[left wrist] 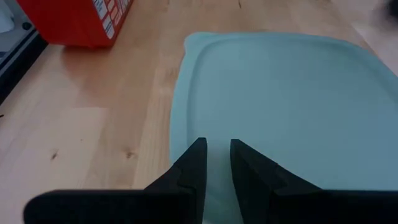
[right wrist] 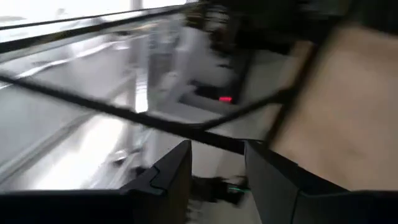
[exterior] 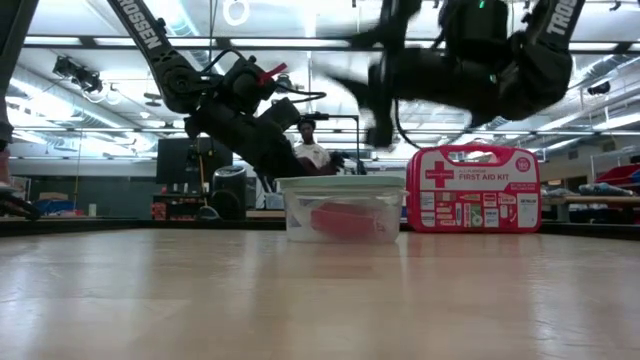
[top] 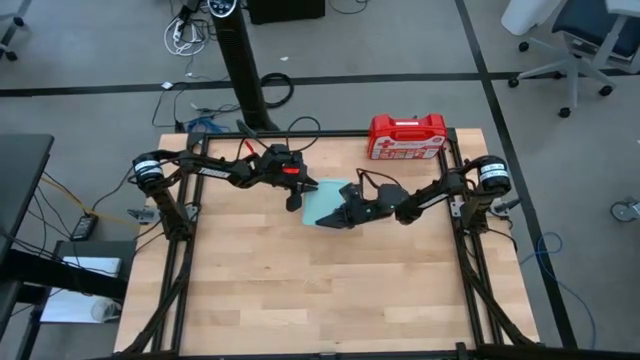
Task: Roll bandage
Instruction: Close the plastic container
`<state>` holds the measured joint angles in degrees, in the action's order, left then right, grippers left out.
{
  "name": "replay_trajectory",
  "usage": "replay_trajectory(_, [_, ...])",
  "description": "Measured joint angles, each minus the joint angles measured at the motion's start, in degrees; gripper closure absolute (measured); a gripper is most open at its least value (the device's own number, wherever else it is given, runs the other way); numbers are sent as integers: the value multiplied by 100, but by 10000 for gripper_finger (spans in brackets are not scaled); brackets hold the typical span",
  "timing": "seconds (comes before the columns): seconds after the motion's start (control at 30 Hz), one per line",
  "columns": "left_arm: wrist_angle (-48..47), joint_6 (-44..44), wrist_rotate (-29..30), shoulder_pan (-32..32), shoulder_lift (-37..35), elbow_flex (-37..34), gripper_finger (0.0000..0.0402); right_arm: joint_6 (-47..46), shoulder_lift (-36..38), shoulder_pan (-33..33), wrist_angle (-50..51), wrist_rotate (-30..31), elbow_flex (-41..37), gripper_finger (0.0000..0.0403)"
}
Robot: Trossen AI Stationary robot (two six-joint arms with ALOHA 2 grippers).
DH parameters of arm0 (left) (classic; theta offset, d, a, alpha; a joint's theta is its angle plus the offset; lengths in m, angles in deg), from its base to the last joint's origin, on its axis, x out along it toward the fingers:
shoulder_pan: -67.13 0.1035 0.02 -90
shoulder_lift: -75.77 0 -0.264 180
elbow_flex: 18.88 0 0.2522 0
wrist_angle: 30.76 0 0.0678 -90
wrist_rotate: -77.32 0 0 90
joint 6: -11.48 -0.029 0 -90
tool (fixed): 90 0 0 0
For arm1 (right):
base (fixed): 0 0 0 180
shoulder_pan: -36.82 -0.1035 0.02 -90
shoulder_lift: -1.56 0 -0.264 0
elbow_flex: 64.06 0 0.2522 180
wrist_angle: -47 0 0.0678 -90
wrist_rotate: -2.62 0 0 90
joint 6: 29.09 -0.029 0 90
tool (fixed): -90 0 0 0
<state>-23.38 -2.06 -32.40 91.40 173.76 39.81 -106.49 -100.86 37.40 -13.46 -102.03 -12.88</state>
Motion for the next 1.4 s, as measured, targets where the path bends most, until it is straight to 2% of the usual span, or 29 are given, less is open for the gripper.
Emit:
replay_trajectory(0.13, [-43,20,-75,0,-2,2,325,-304,-10,183,799,248,-330,253])
replay_trajectory(0.2, [-53,21,-84,0,-2,2,325,-344,-24,212,565,240,-424,253])
replay_trajectory(0.4, [-93,24,-90,0,-2,2,325,-176,-30,227,-1530,171,-454,253])
replay_trajectory(0.5, [-109,26,-90,0,-4,4,325,-42,-17,254,-1138,79,-452,253])
replay_trajectory(0.6, [-113,26,-95,0,-4,4,325,18,-56,288,185,115,-453,253])
replay_trajectory(0.67, [-129,32,-103,0,-7,2,325,-180,-100,295,714,140,-400,253])
replay_trajectory(0.73, [-127,33,-111,0,-7,4,325,-206,-142,300,470,84,-437,253])
replay_trajectory(0.87, [-127,35,-117,0,-7,4,325,-164,-198,298,-1305,16,-485,253])
replay_trajectory(0.93, [-129,35,-131,0,-7,4,325,-111,64,301,-1457,-60,-434,253])
replay_trajectory(1.0, [-129,37,-136,0,-7,4,325,34,54,302,-1207,-82,-406,253])
replay_trajectory(1.1, [-129,38,-142,0,-7,3,325,106,2,360,319,-41,-419,253])
replay_trajectory(1.17, [-135,41,-148,-1,-7,-2,325,-99,-15,393,945,-9,-363,253])
replay_trajectory(1.23, [-135,44,-146,0,-7,-2,325,-76,-36,393,807,-16,-378,253])
replay_trajectory(1.4, [-133,52,-132,0,-7,-2,325,26,-78,391,-905,-71,-421,253])
